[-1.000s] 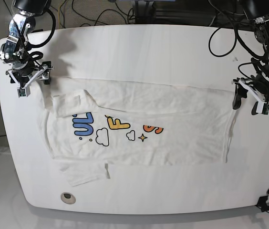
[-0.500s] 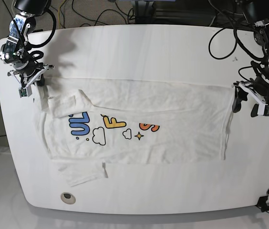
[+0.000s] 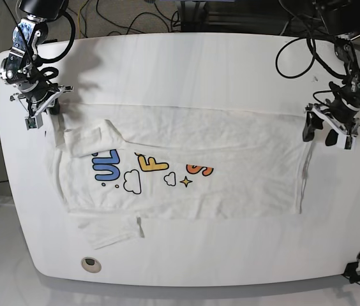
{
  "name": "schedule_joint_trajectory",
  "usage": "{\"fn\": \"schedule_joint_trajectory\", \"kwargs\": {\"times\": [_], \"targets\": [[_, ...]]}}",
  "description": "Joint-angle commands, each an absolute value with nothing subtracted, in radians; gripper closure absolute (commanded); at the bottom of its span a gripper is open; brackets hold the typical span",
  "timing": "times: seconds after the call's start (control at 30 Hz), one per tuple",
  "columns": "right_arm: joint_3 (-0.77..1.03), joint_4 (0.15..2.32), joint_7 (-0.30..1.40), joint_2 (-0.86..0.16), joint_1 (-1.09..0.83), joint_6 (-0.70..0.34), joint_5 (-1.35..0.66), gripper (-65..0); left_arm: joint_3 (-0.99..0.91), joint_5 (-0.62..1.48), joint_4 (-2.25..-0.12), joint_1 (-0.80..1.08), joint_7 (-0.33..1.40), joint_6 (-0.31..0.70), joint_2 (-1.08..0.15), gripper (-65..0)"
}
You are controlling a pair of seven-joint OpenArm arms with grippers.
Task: Fold the T-shirt properly
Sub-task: 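Carry the held shoulder edges across the shirt toward the hem, then pull the folded shirt with both grippers back toward the robot base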
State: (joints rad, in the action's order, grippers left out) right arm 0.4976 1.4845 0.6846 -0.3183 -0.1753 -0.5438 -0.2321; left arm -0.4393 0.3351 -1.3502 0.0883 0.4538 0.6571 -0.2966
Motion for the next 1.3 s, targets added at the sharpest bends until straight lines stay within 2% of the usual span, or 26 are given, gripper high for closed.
{"fn": "schedule_joint_trajectory", "kwargs": {"times": [0.0,0.33,0.4,0.57,0.7,0.8,1.07,1.27], "targets": [[0.504,1.498,0.676,-0.329,-0.170,-0.545,-0.236,0.0,-0.447,0.348,-1.337,0.084,0.435,0.654,-0.315,-42.0],[0.504,1.501,0.676,-0.325,-0.171,-0.545,-0.236,0.0,-0.410,0.346,-1.271,0.085,0.435,0.654,-0.315,-41.2],[0.504,1.501,0.676,-0.325,-0.170,-0.545,-0.236,0.0,-0.364,0.346,-1.270,0.087,0.435,0.654,-0.318,-34.4],[0.504,1.503,0.676,-0.325,-0.170,-0.545,-0.236,0.0,-0.340,0.295,-1.270,0.087,0.435,0.654,-0.314,-6.9],[0.504,1.503,0.679,-0.323,-0.176,-0.545,-0.236,0.0,-0.344,0.292,-1.270,0.091,0.435,0.653,-0.312,0.0],[0.504,1.521,0.679,-0.323,-0.194,-0.545,-0.237,0.0,-0.346,0.292,-1.271,0.108,0.435,0.653,-0.320,0.0],[0.504,1.661,0.680,-0.226,-0.323,-0.545,-0.228,0.0,-0.348,0.294,-1.279,0.214,0.437,0.654,-0.357,0.0],[0.504,1.672,0.680,-0.214,-0.429,-0.545,-0.234,0.0,-0.349,0.294,-1.383,0.340,0.437,0.654,-0.375,0.0]]}}
